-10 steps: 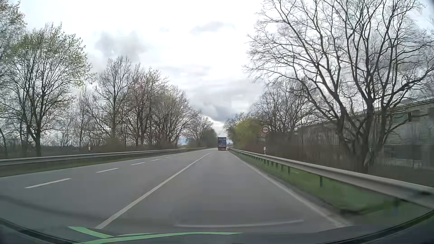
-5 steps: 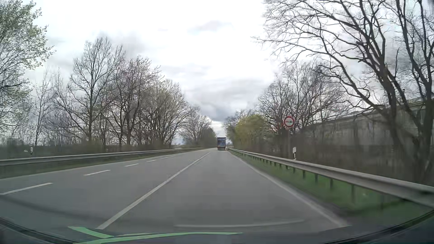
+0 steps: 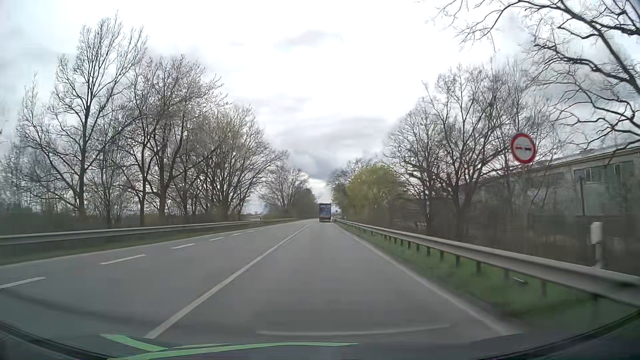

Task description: Follow the waypoints while adhering to traffic rules and regulations

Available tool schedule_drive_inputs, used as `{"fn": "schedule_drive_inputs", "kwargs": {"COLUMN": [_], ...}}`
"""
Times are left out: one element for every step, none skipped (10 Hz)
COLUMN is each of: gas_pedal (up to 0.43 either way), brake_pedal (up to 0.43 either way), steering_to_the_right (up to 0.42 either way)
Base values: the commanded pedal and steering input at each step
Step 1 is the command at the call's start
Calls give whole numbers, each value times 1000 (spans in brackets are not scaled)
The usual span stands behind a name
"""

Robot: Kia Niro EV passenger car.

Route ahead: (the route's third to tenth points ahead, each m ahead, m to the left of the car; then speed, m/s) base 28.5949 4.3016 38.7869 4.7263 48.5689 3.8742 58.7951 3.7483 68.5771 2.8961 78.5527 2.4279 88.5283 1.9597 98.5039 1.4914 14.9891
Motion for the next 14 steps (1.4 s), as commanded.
{"fn": "schedule_drive_inputs", "kwargs": {"gas_pedal": [138,138,150,150,150,150,150,150,138,130,118,98,87,79], "brake_pedal": [0,0,0,0,0,0,0,0,0,0,0,0,0,0], "steering_to_the_right": [2,2,2,2,1,0,0,0,0,0,0,0,0,0]}}
